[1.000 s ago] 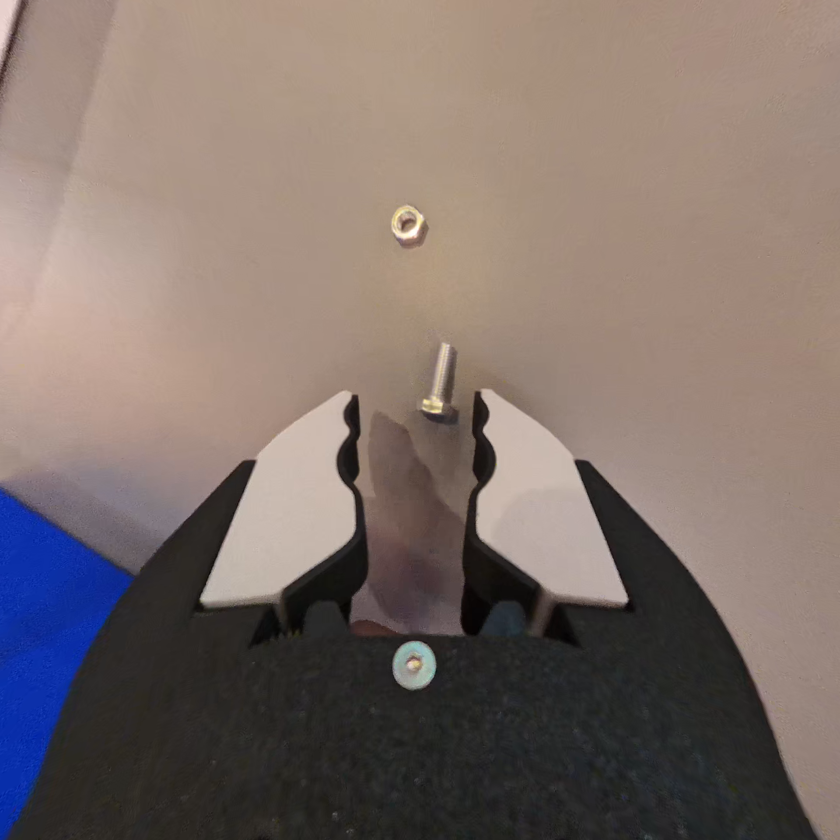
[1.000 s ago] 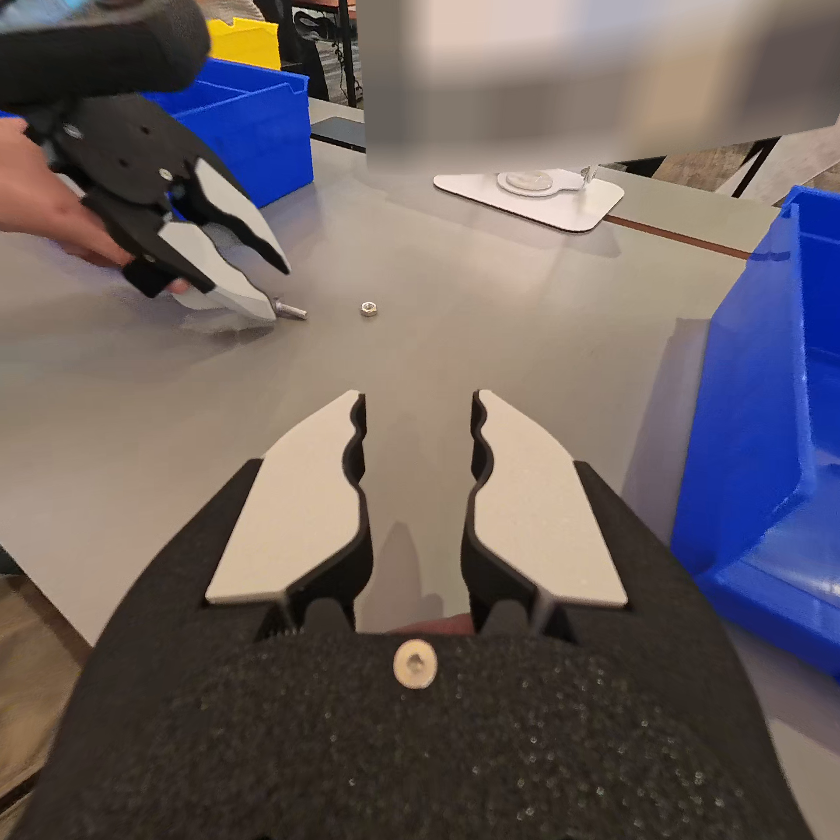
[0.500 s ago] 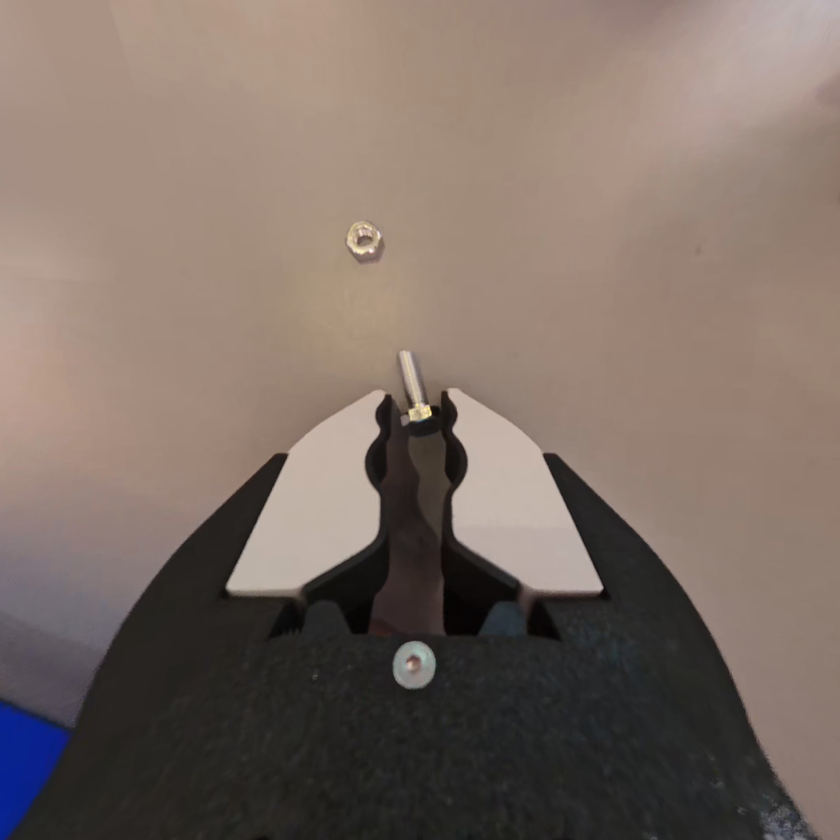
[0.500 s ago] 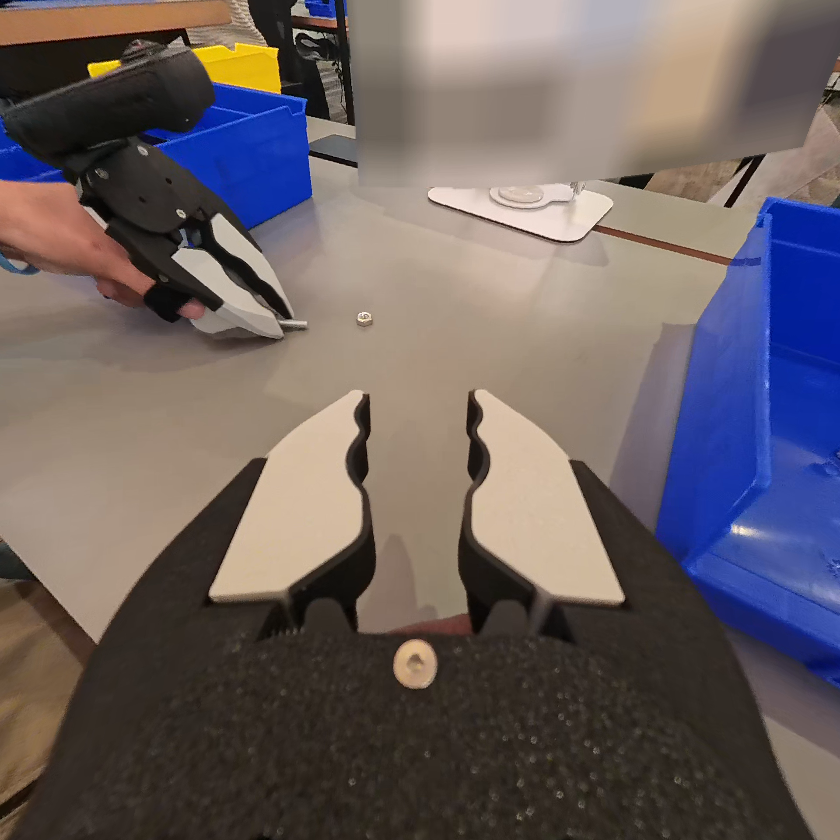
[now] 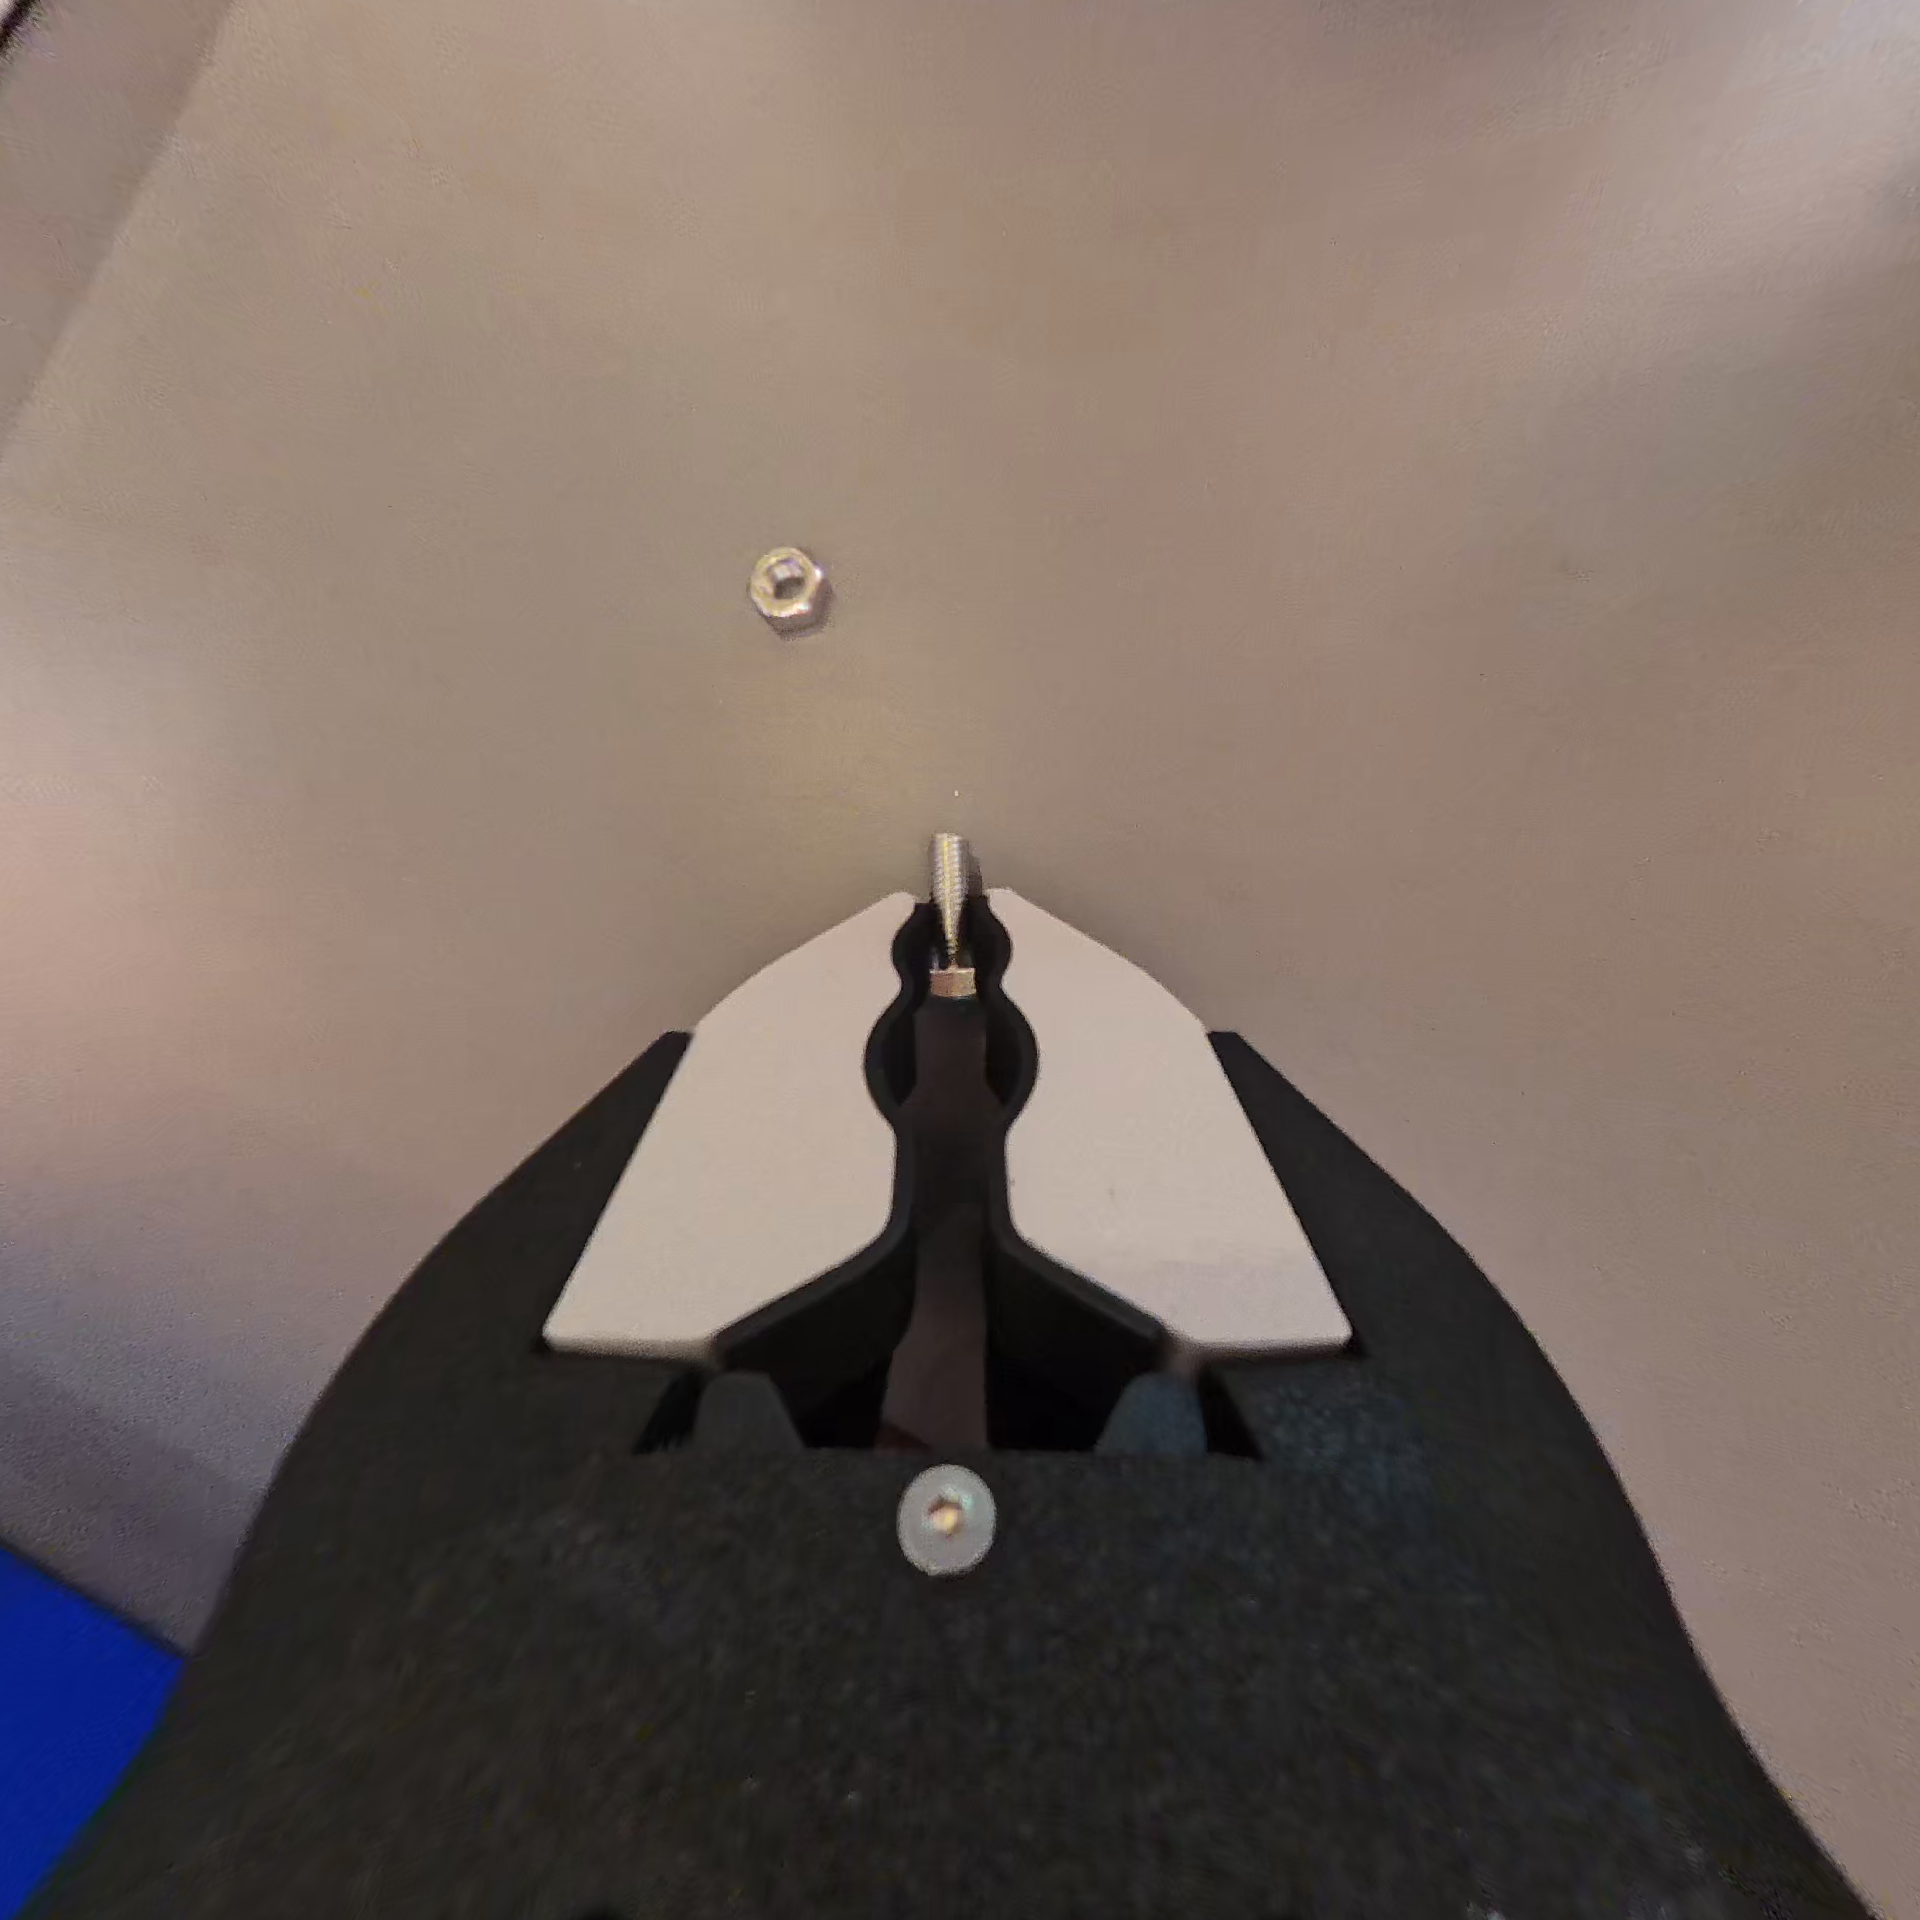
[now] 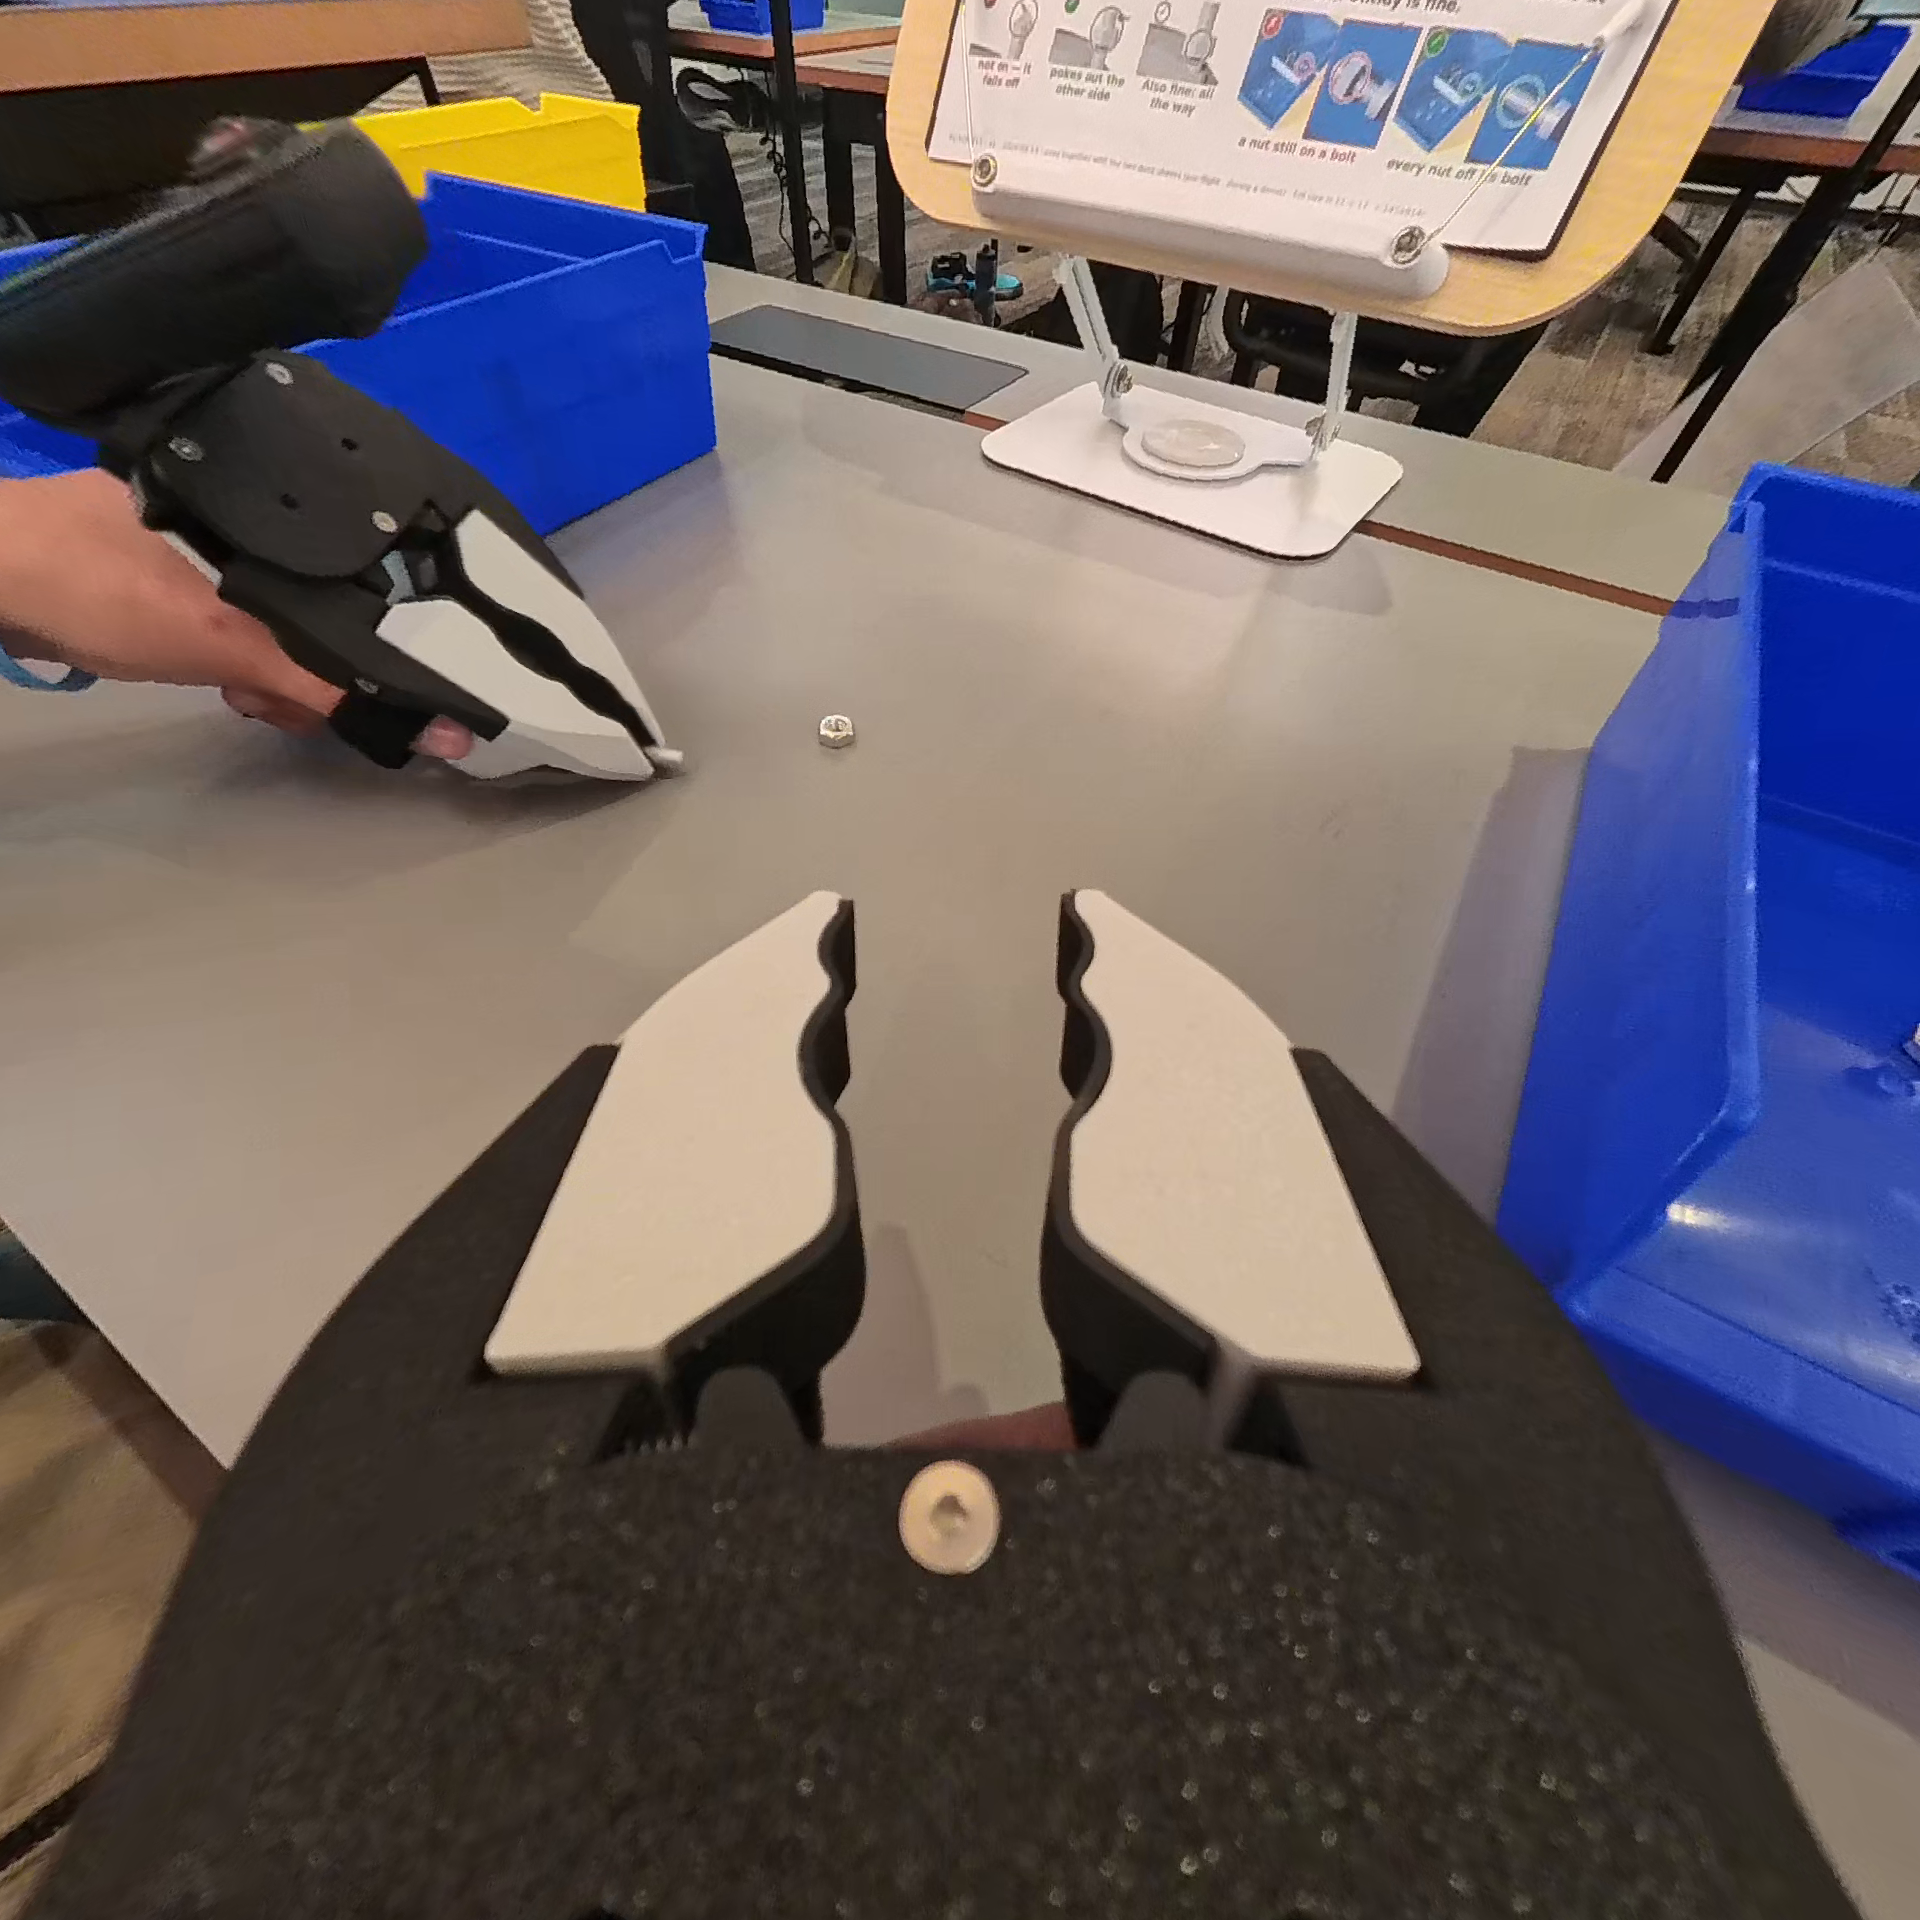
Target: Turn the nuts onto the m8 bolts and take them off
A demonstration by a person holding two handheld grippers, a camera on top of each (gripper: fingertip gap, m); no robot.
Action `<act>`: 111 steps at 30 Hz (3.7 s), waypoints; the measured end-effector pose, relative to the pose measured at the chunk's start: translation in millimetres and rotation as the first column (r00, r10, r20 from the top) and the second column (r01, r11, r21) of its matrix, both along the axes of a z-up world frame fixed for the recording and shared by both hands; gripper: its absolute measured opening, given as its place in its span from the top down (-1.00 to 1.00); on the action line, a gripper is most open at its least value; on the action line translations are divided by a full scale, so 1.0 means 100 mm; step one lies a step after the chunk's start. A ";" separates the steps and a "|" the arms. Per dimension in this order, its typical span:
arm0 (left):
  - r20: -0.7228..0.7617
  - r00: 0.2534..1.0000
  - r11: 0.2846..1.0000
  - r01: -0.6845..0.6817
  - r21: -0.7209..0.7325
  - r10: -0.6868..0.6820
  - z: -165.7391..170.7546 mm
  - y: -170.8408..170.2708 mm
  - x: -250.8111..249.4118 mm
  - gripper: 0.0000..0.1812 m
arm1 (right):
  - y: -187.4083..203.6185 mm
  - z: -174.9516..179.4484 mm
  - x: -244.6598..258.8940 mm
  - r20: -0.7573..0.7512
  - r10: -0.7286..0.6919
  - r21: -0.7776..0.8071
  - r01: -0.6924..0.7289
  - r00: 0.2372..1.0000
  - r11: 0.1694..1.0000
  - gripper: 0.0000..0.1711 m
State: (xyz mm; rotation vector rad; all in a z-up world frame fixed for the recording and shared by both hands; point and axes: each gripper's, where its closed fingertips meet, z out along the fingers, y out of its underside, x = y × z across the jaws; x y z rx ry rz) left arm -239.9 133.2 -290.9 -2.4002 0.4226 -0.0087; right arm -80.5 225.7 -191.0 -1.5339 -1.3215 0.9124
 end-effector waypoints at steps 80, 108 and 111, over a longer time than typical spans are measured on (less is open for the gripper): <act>0.337 0.922 0.772 -0.354 0.528 0.192 0.90 -0.64 -0.01 0.92 | -0.44 0.06 -0.53 -0.089 0.201 0.317 -0.163 0.976 0.934 0.84; 0.449 0.694 0.763 0.228 0.605 -0.563 1.53 -0.33 0.90 0.92 | -1.27 0.67 -0.62 -0.144 0.857 0.129 -0.849 0.495 0.512 0.84; 0.456 0.677 0.762 0.246 0.599 -0.577 1.51 -0.33 0.93 0.92 | -1.24 0.65 -0.63 -0.131 0.855 0.130 -0.846 0.502 0.517 0.84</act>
